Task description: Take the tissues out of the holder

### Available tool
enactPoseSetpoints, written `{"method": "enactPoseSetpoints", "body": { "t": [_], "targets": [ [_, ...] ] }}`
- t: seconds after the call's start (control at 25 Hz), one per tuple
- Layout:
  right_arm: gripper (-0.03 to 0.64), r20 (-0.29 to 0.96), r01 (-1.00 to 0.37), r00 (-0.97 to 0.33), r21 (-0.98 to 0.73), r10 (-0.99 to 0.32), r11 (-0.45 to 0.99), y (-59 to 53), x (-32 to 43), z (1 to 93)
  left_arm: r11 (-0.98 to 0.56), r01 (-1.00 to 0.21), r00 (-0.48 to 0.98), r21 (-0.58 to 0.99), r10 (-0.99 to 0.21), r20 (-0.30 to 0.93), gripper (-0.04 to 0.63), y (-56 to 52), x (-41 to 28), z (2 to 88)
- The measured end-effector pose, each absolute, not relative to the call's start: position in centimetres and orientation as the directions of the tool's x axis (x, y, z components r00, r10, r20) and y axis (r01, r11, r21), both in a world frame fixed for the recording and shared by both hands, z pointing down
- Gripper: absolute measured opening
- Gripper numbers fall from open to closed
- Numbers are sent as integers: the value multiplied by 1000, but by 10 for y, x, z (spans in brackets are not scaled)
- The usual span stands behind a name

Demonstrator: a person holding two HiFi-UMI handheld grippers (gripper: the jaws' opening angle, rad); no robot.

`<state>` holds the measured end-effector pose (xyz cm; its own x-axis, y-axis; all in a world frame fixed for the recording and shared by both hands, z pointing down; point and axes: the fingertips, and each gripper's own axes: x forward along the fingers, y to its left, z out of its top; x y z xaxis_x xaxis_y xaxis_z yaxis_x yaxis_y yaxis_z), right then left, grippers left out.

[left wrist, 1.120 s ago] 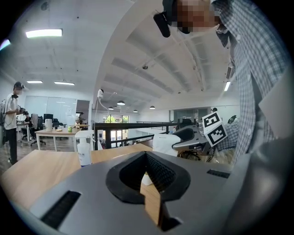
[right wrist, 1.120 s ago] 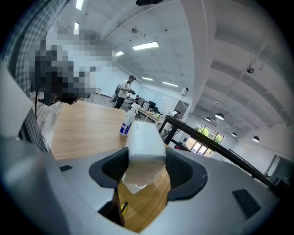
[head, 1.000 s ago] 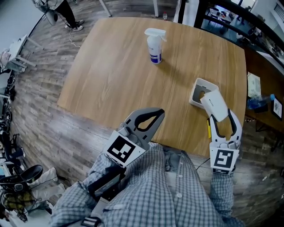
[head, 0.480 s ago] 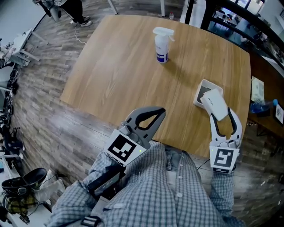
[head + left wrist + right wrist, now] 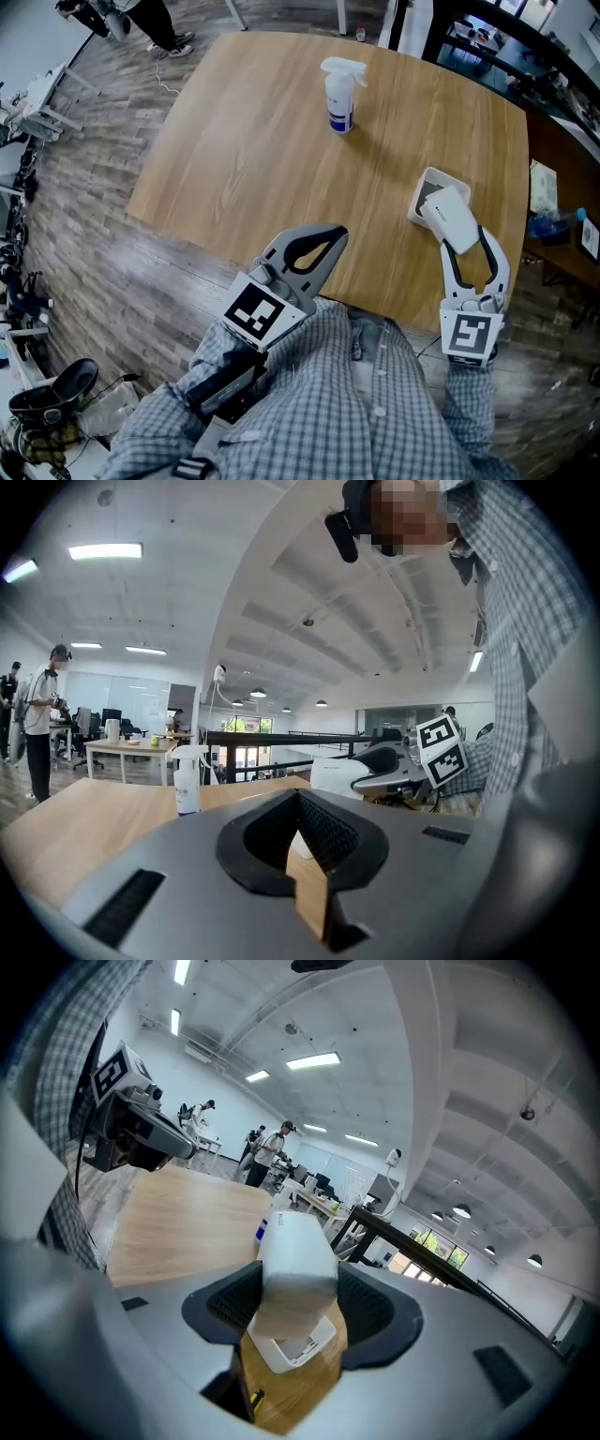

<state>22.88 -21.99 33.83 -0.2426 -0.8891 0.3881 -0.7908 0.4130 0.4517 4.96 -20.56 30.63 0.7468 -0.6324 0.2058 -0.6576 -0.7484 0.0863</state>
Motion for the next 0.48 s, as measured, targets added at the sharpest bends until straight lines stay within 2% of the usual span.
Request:
{"method": "enactPoseSetpoints", "body": {
  "t": [0.48],
  "targets": [
    [262, 400, -767, -273, 459, -875, 449, -220, 226, 336, -738, -669, 733, 84, -638, 234, 7, -203, 50, 307]
  ]
}}
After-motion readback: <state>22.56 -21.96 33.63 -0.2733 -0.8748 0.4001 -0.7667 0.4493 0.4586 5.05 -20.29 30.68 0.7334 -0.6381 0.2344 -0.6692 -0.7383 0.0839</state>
